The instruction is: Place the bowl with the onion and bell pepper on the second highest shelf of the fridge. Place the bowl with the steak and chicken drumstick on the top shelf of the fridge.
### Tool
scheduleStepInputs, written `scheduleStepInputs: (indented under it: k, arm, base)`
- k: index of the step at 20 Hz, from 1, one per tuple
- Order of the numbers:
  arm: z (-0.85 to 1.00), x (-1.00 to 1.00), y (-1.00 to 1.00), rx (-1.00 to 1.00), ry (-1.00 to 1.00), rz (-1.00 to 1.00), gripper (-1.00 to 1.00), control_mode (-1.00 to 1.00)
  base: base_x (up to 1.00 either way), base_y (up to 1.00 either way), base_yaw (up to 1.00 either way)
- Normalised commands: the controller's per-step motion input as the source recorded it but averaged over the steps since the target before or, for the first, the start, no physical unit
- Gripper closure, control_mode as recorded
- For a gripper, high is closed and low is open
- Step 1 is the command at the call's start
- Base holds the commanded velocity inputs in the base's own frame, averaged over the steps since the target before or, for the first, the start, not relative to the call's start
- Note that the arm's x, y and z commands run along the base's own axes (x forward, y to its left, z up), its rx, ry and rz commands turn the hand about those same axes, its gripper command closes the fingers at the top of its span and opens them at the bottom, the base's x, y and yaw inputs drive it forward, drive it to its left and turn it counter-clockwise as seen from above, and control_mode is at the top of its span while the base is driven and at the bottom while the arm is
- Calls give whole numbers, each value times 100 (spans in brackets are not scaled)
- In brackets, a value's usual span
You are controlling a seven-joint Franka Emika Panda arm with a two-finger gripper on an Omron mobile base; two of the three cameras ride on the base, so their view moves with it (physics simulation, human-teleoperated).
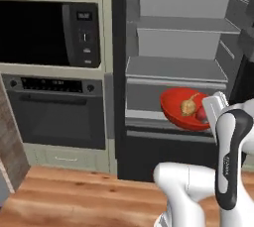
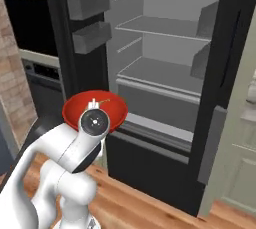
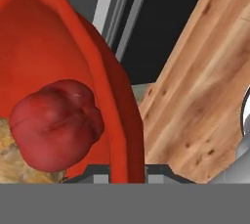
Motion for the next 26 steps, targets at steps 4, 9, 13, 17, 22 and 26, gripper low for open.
scheduleStepInputs:
  k: [4, 9, 13, 17, 22, 26]
  arm:
    - [0, 0, 0, 0, 0, 0, 100, 100]
    - [0, 0, 0, 0, 0, 0, 100, 100]
    - [0, 0, 0, 0, 0, 0, 100, 100]
    - [0, 0, 0, 0, 0, 0, 100, 100]
    - [-4, 60, 2, -6, 0, -6, 100, -100]
    - [-26, 100, 0, -5, 5, -7, 100, -100]
  base:
    - [93, 14, -44]
    - [64, -13, -39]
    - [75, 0, -24]
    - [100, 43, -15]
    - [40, 8, -5]
    - [0, 0, 0]
